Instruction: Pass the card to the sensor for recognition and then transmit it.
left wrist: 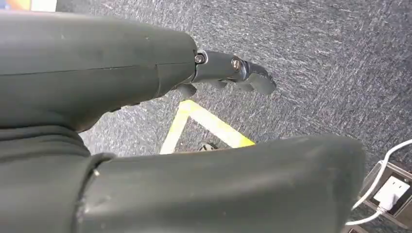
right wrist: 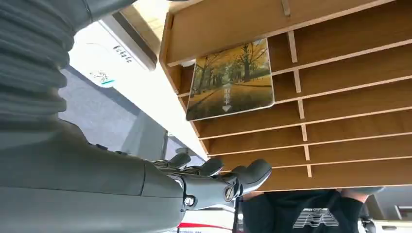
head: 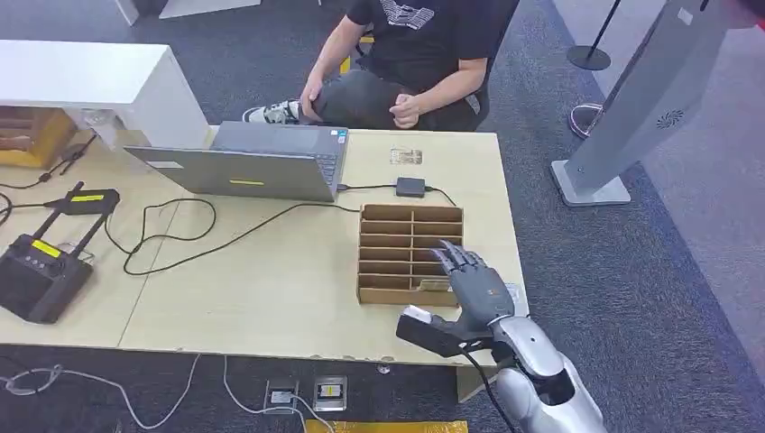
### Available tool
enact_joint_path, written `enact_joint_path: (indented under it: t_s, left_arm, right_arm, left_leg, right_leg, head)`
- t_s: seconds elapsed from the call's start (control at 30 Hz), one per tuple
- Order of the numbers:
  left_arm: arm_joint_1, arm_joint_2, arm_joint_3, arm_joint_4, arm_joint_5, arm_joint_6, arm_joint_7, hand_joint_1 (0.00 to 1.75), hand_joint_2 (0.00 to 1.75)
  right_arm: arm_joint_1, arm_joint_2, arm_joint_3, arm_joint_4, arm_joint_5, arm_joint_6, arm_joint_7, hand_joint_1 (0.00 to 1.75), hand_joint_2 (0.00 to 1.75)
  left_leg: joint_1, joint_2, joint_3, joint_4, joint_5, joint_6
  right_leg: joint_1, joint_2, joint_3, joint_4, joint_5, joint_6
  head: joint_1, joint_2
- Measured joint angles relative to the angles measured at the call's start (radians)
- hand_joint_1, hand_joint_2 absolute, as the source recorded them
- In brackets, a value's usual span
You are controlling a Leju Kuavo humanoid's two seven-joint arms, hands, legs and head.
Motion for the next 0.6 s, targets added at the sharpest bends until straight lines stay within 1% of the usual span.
enact_joint_path:
  t_s: [0.17,0.6]
  left_arm:
    - [0.000,0.003,-0.013,0.000,-0.005,-0.011,0.000,0.00,0.00]
    - [0.000,0.003,-0.031,0.000,0.005,-0.013,0.000,0.00,0.00]
  right_arm:
    - [0.000,0.000,0.000,0.011,0.003,-0.001,-0.008,0.00,1.75]
    - [0.001,0.000,0.001,0.018,0.008,-0.001,-0.015,0.00,1.75]
  left_leg:
    - [0.000,0.000,0.000,0.000,0.000,0.000]
    - [0.000,0.000,0.000,0.000,0.000,0.000]
  right_leg:
    - [0.000,0.000,0.000,0.000,0.000,0.000]
    - [0.000,0.000,0.000,0.000,0.000,0.000]
  head:
    - [0.000,0.000]
    - [0.000,0.000]
